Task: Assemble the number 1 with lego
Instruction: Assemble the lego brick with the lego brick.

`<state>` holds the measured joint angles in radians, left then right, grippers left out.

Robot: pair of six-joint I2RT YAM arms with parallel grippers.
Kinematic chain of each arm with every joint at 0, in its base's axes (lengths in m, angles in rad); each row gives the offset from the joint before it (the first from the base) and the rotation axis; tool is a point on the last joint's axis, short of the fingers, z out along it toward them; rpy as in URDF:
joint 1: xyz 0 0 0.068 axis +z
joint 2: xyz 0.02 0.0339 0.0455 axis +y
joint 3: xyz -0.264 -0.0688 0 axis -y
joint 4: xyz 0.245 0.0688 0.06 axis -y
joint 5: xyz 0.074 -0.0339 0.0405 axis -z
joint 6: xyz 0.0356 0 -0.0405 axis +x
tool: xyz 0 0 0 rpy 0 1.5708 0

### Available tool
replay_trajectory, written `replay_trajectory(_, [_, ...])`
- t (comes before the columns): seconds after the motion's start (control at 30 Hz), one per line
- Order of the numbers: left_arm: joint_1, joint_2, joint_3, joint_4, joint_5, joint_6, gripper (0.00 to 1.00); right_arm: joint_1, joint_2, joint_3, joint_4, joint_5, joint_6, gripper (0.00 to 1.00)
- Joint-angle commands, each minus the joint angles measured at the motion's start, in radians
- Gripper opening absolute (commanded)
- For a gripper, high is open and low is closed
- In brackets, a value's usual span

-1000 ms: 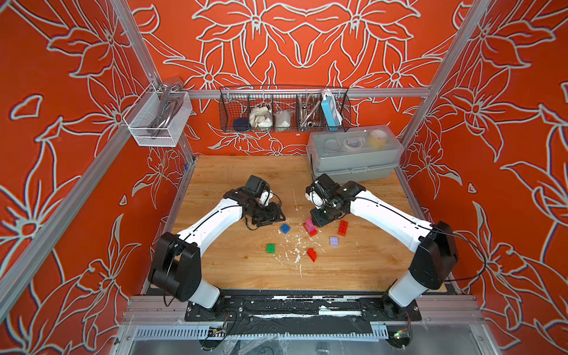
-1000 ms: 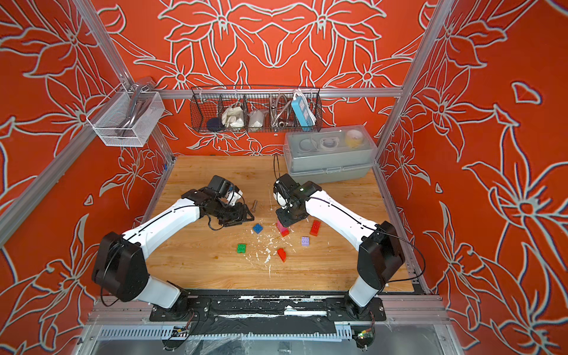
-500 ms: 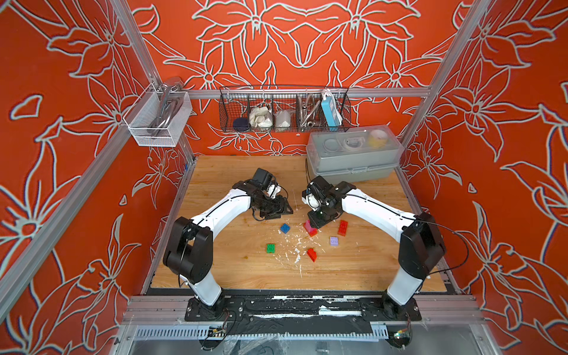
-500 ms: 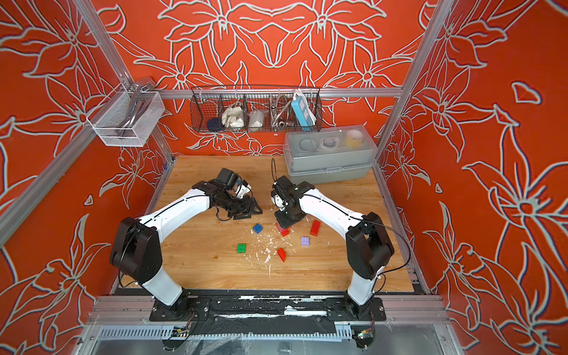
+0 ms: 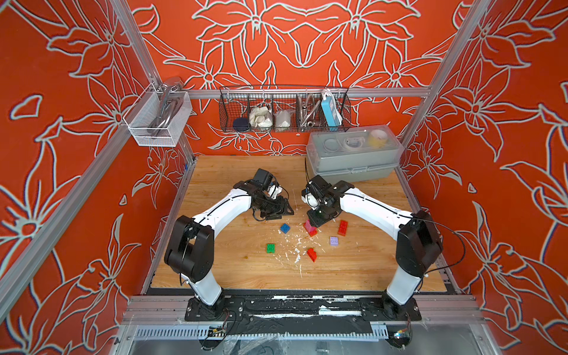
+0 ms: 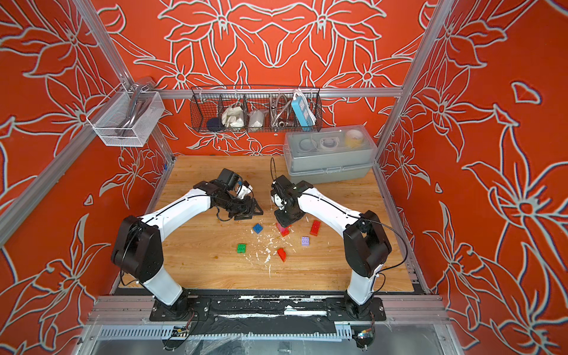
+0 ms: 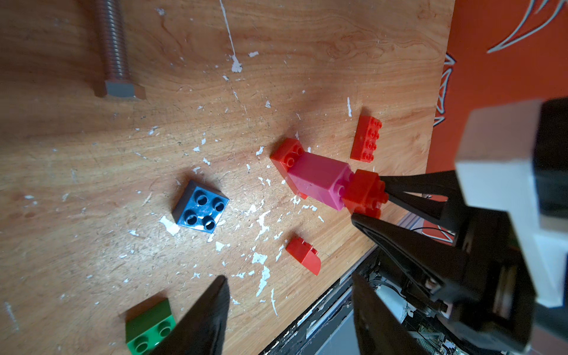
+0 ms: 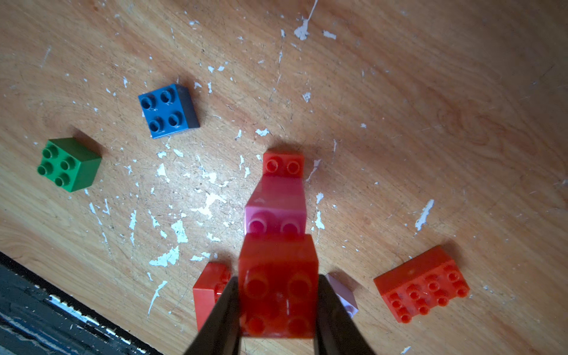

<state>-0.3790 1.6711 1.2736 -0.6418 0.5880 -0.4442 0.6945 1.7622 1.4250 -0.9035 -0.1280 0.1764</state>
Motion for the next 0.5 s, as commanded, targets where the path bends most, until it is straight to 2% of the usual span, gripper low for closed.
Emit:
replay_trajectory(0.0, [-0.003, 0.006, 0.01, -0.01, 0.013, 0.022, 0.62, -0.003, 0.014, 0.028, 0.001, 0.026, 0.019, 0.28])
replay_trajectory(0.47, [-0.002, -0.001, 0.01, -0.015, 0.01, 0.026, 0.62, 0.006, 0.037, 0.032, -0.018, 0.019, 0.031, 0.27])
